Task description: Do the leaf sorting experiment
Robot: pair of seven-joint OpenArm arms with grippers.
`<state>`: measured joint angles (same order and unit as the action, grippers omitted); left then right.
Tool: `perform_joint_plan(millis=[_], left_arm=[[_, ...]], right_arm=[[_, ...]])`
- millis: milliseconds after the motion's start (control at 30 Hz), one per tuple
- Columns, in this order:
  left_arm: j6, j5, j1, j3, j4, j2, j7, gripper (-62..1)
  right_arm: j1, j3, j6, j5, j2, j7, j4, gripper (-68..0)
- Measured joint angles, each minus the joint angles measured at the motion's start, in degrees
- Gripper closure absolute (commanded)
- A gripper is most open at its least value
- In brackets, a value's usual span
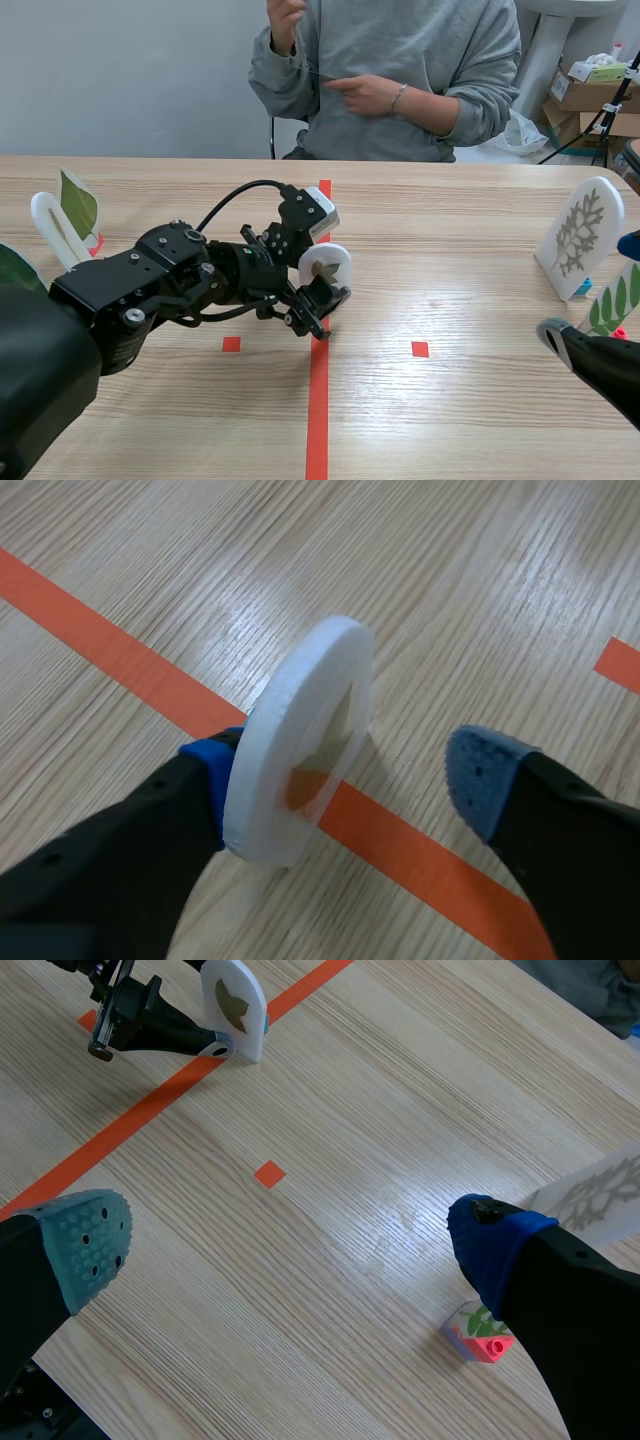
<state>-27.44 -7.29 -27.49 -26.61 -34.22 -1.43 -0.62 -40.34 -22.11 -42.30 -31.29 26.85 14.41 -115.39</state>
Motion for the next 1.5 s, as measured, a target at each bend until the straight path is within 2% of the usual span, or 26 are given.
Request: perform_joint_plan(millis=[167,433,567,667,833,967,1100,1267,1400,1467,1500], left_arm=[[0.0,0.02,0.0,0.0,0.0,0.0,0.09,-18.8],[0.0,0.02,0.0,0.0,0.0,0.0,1.62,-8.6],[0.0,0.02,0.0,0.0,0.0,0.0,2.01,-8.0],[-0.02,0.02,0.0,0.0,-0.07,0.0,1.99,-5.3],[-1.81,0.31,0.81,0.0,-2.93,-0.07,0.0,-5.2],[-3.98,5.7,6.4,0.72,-14.29,-1.86,-2.45,-5.0],[-4.37,9.31,15.65,4.48,-29.0,-3.65,-7.93,-5.0],[-4.72,14.03,29.09,13.81,-42.95,-5.29,-9.01,-5.1],[-4.72,17.0,37.29,23.15,-45.81,-5.42,-8.17,-5.1],[-3.17,17.0,39.45,27.61,-45.35,-5.42,-6.47,-5.1],[-1.29,16.98,39.98,29.68,-44.85,-5.4,-5.6,-5.1]], right_arm=[[0.0,0.0,0.0,0.0,0.0,0.0,0.0,-67.9],[0.0,0.0,0.0,0.0,0.0,0.0,0.0,-67.9],[0.0,0.0,0.0,0.0,0.0,0.0,0.0,-67.9],[0.0,0.0,0.02,0.0,0.0,0.0,0.0,-67.9],[0.0,0.0,0.02,0.0,0.0,0.0,0.0,-67.9],[0.0,0.0,0.0,-0.02,0.0,0.0,0.0,-67.9],[0.0,0.0,0.0,-0.02,0.0,0.0,0.0,-67.9],[0.0,0.0,0.02,0.0,0.0,0.0,0.0,-67.9],[0.0,0.0,0.0,0.0,0.0,0.0,0.0,-67.9],[0.0,0.0,0.02,0.0,0.0,0.0,0.0,-67.9],[0.0,0.0,0.0,0.0,0.0,0.0,0.0,-67.9]])
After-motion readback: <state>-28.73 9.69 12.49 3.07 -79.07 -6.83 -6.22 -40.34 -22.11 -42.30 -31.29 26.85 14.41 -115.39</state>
